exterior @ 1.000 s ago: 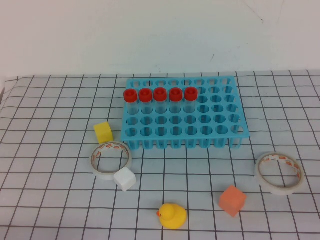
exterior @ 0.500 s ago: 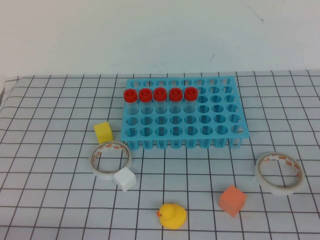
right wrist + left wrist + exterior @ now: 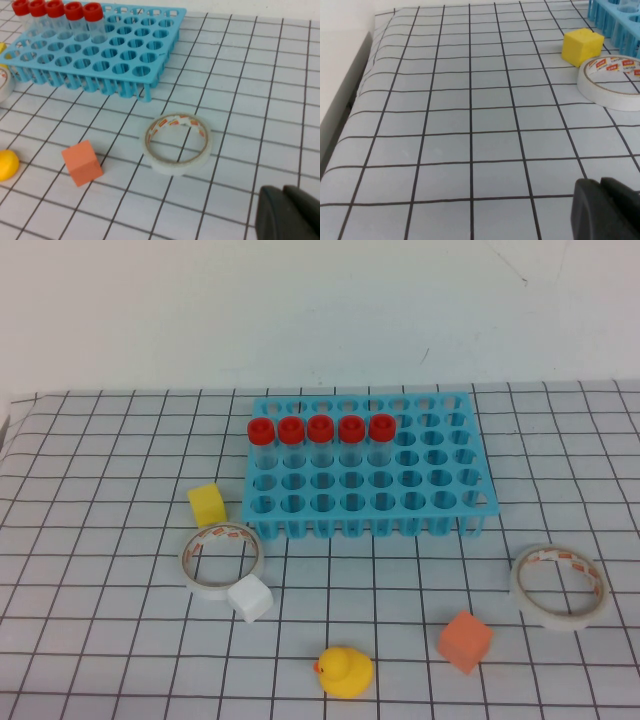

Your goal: Place the test tubes

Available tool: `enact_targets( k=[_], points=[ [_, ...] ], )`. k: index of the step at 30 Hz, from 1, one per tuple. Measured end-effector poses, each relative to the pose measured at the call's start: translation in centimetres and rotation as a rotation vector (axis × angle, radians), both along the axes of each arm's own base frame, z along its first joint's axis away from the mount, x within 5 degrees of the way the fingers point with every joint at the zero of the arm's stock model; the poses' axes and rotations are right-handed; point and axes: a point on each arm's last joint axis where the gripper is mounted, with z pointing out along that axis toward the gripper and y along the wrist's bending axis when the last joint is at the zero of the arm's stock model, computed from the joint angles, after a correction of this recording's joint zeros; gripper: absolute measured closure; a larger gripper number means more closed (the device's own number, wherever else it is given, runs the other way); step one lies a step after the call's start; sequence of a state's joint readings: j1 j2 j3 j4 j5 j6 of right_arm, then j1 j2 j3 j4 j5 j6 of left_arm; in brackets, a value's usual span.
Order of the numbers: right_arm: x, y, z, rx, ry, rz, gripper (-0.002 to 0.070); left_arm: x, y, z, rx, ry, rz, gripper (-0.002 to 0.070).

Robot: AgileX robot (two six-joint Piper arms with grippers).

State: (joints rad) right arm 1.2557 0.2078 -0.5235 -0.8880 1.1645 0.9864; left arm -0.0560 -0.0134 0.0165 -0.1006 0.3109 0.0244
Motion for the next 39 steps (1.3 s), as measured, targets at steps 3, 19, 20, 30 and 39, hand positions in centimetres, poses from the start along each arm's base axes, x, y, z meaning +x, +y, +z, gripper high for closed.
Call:
enact_targets(
  k=[3,19,20,30,39],
  points=[
    [0.1,-0.1,0.2,-0.008,-0.026,-0.012,0.0678,0.0,0.0,0.0,0.0,0.0,0.0,0.0676],
    [-0.8,1.7,3.7,0.102,-0.538,-0.04,0.0678,0.0,0.0,0.0,0.0,0.002,-0.003,0.0676],
    [-0.9,1.8,3.7,0.089,-0.572,-0.057,0.0678,0.0,0.0,0.0,0.0,0.002,-0.003,0.0676],
    [-0.3,2.4,1.7,-0.102,-0.738,-0.243,0.0678,0.0,0.0,0.0,0.0,0.002,-0.003,0.0676],
    [-0.4,3.1,2.0,-0.133,-0.805,-0.202,0.0678,0.0,0.0,0.0,0.0,0.002,-0.003,0.0676]
  ],
)
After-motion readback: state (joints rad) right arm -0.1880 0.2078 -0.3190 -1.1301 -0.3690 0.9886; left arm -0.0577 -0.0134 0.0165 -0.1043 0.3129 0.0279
